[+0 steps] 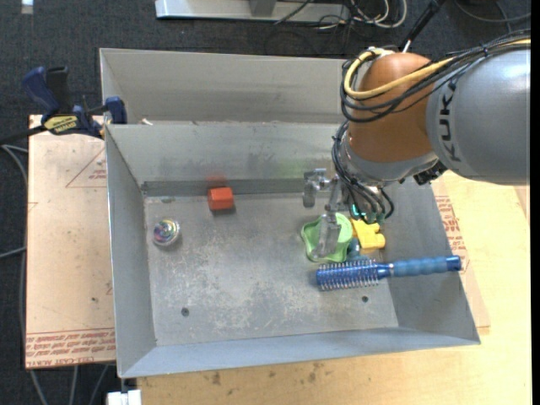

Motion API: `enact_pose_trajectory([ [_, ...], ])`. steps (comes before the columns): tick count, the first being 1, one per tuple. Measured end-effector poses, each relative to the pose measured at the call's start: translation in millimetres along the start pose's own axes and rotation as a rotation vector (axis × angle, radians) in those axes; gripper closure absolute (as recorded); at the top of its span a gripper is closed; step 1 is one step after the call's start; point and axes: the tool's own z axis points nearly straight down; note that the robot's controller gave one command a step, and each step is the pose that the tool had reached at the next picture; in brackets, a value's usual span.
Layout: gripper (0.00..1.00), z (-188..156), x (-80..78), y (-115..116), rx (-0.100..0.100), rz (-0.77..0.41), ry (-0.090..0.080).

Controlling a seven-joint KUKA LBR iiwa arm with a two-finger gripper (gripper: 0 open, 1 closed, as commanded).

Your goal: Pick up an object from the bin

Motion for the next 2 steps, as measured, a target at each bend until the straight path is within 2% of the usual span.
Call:
enact_pose_trajectory([
  [1,0.00,67,-21.6,-52,0.001,-0.313,-0.004],
  [2,0.00,80,26.1,-111,0.001,-0.337,-0.003],
])
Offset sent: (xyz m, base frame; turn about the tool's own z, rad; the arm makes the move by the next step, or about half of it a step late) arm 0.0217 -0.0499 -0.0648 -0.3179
